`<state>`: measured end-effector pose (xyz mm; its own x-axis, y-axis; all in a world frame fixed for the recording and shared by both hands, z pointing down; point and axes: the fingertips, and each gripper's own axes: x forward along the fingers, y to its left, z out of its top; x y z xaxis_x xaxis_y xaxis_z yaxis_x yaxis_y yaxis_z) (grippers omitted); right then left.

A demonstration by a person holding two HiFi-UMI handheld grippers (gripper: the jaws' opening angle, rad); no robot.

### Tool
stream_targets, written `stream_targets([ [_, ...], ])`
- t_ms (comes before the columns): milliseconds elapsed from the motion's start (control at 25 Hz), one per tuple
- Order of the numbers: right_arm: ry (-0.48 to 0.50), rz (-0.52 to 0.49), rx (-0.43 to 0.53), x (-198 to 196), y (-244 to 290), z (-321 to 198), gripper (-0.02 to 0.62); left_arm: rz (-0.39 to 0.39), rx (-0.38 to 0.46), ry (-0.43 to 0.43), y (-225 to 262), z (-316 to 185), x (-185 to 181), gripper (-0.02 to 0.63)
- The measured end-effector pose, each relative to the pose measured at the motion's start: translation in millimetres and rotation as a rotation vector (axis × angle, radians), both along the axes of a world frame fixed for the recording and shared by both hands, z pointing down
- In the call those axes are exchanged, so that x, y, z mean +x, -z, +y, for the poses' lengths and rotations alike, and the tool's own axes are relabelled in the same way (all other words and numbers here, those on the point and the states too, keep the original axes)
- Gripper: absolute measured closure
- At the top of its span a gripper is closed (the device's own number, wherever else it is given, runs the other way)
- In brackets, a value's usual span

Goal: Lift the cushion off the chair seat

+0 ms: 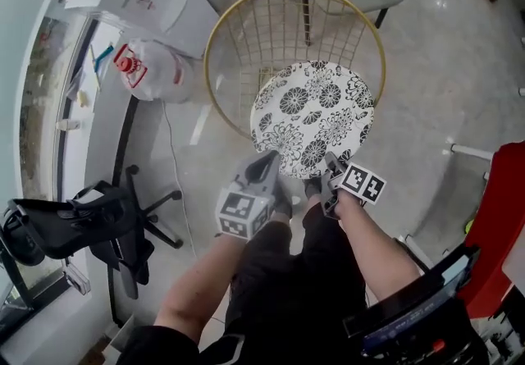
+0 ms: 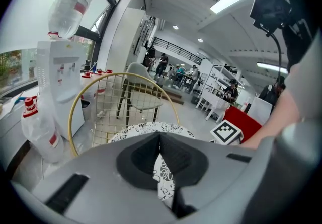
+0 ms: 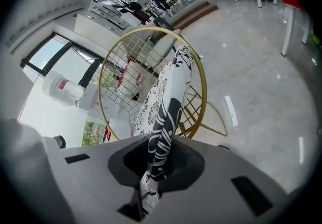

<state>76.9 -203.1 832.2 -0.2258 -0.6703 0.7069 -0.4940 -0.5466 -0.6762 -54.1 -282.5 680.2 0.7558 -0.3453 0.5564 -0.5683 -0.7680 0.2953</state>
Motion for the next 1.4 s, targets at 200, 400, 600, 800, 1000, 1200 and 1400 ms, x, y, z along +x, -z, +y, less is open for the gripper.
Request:
stream_targets([
  [200,0.034,0.020,0.050,-3,47,-14,0.560,0.014,0.029,-0.011,40,0,5,0.598],
  [400,0.130,0.040,0.146,-8,99,-41,0.560,0.058,0.081,-0.012,84,-6,12,0.598],
  [600,0.202,0.117,0.225,-3,154,-59,0.560,0.110,0.130,0.013,126,-12,10,0.598],
  [800,0.224,0.147,0.286,7,202,-67,0.560,0.149,0.165,0.051,165,-19,5,0.598],
  [1000,0.218,0.160,0.325,18,234,-71,0.560,0.182,0.201,0.101,196,-27,-3,0.598],
  [1200,0.225,0.177,0.369,21,265,-75,0.560,0.206,0.227,0.142,219,-33,-16,0.598],
  [1400,0.257,0.203,0.429,19,300,-81,0.560,0.240,0.261,0.139,242,-37,-21,0.598],
])
